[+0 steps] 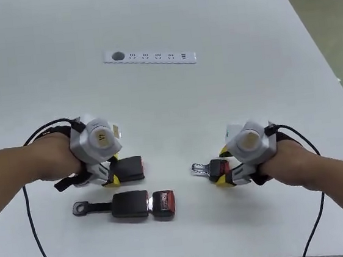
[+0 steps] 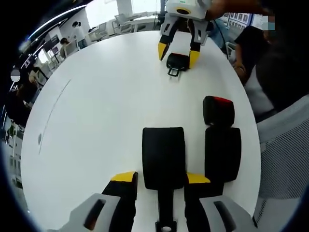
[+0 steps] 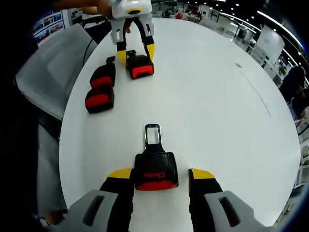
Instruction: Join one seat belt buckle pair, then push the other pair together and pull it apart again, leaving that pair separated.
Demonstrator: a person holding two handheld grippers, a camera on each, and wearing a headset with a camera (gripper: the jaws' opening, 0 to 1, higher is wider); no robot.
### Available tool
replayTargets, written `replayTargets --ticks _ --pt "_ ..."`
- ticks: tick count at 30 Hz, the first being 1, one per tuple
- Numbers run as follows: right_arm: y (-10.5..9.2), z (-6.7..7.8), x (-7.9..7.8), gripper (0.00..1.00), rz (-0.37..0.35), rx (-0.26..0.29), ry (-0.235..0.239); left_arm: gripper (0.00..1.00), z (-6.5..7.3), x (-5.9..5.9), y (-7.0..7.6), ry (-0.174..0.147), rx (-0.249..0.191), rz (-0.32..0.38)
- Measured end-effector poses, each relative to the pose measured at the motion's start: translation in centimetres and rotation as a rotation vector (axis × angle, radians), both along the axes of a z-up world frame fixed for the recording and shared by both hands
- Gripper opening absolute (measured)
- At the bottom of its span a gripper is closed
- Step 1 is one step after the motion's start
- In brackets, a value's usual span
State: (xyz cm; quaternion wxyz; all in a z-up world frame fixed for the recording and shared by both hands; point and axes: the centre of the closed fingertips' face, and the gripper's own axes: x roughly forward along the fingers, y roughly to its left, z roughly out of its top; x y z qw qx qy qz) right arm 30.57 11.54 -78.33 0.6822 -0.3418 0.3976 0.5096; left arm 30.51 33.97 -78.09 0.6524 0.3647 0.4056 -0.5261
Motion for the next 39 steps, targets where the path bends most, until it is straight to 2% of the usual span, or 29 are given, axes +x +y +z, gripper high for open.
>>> replayTargets --ticks 2,3,6,8,10,12,13,14,17,18,21,23,27,28,31,34,39 --pt "0.1 0.4 0.1 0.46 0.004 0.000 -0.017 0.44 0.2 -0.4 0.0 0.016 0.002 0.012" --pt "0.2 0.6 0.0 0.46 -0.004 0.010 -0.017 0.45 0.5 -0.5 0.0 0.014 -0.008 0.018" --pt "0.8 2.0 -0.2 0.49 -0.019 0.038 -0.035 0.47 1.3 0.0 0.5 -0.018 -0.023 0.060" --pt "1.3 2.6 -0.2 0.51 -0.032 0.061 -0.054 0.49 2.9 0.2 0.6 -0.047 -0.063 0.118" --pt "1.7 3.4 -0.4 0.53 -0.038 0.085 -0.076 0.52 4.1 -0.2 0.8 -0.043 -0.107 0.173" --pt "2.1 4.3 -1.0 0.54 -0.053 0.116 -0.080 0.53 4.3 -0.5 1.4 -0.053 -0.131 0.190" --pt "2.2 4.6 -1.2 0.54 -0.058 0.128 -0.084 0.56 4.9 -0.6 1.6 -0.063 -0.139 0.205" --pt "2.4 4.9 -1.6 0.54 -0.060 0.136 -0.092 0.60 5.5 -0.3 2.2 -0.099 -0.139 0.248" --pt "2.7 5.5 -2.2 0.56 -0.075 0.159 -0.110 0.69 5.6 -0.8 3.1 -0.098 -0.159 0.313" --pt "2.8 5.8 -2.4 0.57 -0.081 0.167 -0.116 0.72 6.3 -1.4 3.1 -0.101 -0.174 0.320" --pt "3.2 6.8 -3.3 0.62 -0.121 0.202 -0.130 0.77 6.4 -2.8 3.8 -0.102 -0.182 0.331" --pt "3.4 7.1 -3.9 0.62 -0.139 0.222 -0.138 0.81 6.3 -3.5 4.3 -0.107 -0.188 0.338" --pt "3.1 7.5 -4.7 0.67 -0.193 0.241 -0.143 0.87 6.4 -4.5 5.3 -0.114 -0.184 0.380" --pt "3.1 7.4 -4.8 0.69 -0.201 0.245 -0.139 0.88 6.4 -4.6 5.6 -0.111 -0.185 0.389" --pt "2.9 7.3 -5.5 0.73 -0.230 0.255 -0.125 0.87 6.2 -5.7 6.0 -0.070 -0.185 0.423" --pt "2.5 7.0 -5.7 0.80 -0.261 0.255 -0.123 0.91 5.7 -6.0 7.0 -0.073 -0.188 0.467" --pt "2.1 6.9 -6.2 0.87 -0.286 0.263 -0.115 1.00 5.9 -6.7 7.4 -0.078 -0.204 0.513"
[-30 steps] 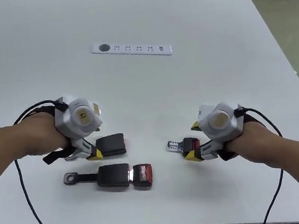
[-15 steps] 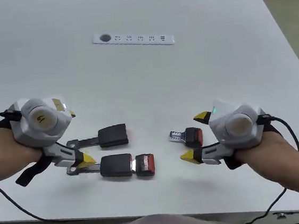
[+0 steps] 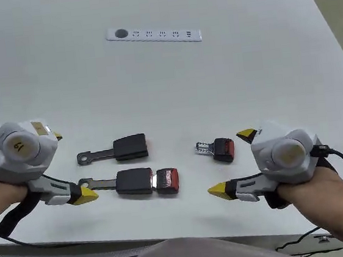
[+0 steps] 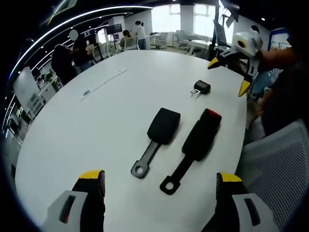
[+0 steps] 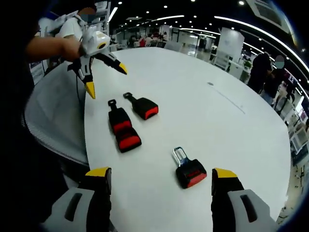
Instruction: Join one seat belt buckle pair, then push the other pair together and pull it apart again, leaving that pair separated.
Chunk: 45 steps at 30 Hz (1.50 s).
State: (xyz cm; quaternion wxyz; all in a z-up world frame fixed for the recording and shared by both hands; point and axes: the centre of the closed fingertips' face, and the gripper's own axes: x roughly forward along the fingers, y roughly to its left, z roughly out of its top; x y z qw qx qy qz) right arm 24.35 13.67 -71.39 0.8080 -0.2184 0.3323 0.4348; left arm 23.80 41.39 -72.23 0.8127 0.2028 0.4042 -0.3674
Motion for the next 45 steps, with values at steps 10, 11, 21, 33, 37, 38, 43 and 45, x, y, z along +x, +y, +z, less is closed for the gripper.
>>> replayTargets --ticks 10,11,21,33,37,38,43,45 --pt "-0.4 -0.7 0.2 1.00 -0.081 0.028 0.029 1.00 -1.0 -1.7 0.7 0.024 -0.023 0.044" --pt "-0.3 -0.7 0.0 1.00 -0.089 0.033 0.041 1.00 -1.0 -1.7 0.8 0.023 -0.026 0.052" --pt "0.2 -0.9 -0.7 0.99 -0.102 0.049 0.053 1.00 -1.4 -2.7 1.1 0.055 -0.042 0.098" --pt "0.0 -0.8 -0.4 0.98 -0.133 0.056 0.052 1.00 -1.6 -3.0 0.8 0.063 -0.049 0.107" --pt "-0.1 -0.6 0.0 0.98 -0.139 0.056 0.046 1.00 -1.5 -3.0 0.5 0.062 -0.048 0.106" --pt "-0.2 -0.6 0.1 0.98 -0.138 0.055 0.043 1.00 -1.4 -3.0 0.5 0.059 -0.048 0.109" --pt "0.2 -0.4 0.0 0.98 -0.128 0.051 0.043 1.00 -1.3 -3.3 0.5 0.056 -0.051 0.116" --pt "0.3 -0.4 -0.1 0.98 -0.126 0.052 0.042 1.00 -1.3 -3.4 0.6 0.057 -0.051 0.121"
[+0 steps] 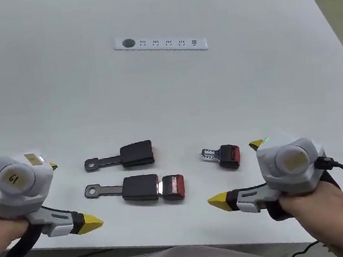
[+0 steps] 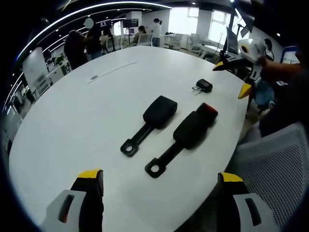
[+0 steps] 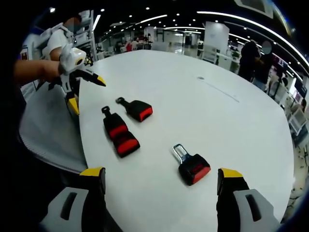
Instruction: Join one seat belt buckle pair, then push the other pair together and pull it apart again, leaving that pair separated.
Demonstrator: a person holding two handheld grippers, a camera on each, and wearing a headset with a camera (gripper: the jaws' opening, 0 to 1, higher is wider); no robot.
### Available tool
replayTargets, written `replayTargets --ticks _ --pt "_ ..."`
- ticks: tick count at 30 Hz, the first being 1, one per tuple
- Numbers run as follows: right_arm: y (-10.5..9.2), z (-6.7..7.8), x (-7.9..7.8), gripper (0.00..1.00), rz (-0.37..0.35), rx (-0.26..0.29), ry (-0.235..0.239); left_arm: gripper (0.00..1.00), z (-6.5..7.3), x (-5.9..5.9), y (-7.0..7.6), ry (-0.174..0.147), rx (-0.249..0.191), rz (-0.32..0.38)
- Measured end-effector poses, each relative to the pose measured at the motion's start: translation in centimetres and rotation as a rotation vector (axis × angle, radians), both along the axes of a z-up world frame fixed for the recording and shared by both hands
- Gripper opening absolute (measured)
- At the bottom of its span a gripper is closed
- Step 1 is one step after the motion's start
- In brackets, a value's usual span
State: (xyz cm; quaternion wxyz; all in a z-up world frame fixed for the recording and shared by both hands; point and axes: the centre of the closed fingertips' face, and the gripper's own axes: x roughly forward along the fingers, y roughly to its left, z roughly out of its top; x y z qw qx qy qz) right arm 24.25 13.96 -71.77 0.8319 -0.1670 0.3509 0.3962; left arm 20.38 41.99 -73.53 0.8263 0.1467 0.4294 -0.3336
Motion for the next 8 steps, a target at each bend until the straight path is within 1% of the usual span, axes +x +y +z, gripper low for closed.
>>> replayTargets --ticks 2,4,8 --pt "0.20 -0.04 -0.11 0.98 0.004 0.000 0.001 1.00 -0.07 -0.20 0.16 0.003 -0.002 0.005" --pt "0.24 -0.06 -0.11 0.99 -0.001 -0.004 -0.004 1.00 -0.06 -0.24 0.16 0.002 -0.002 0.008" --pt "0.38 -0.07 -0.21 0.99 -0.001 -0.005 -0.001 1.00 -0.07 -0.19 0.30 0.000 -0.005 0.013"
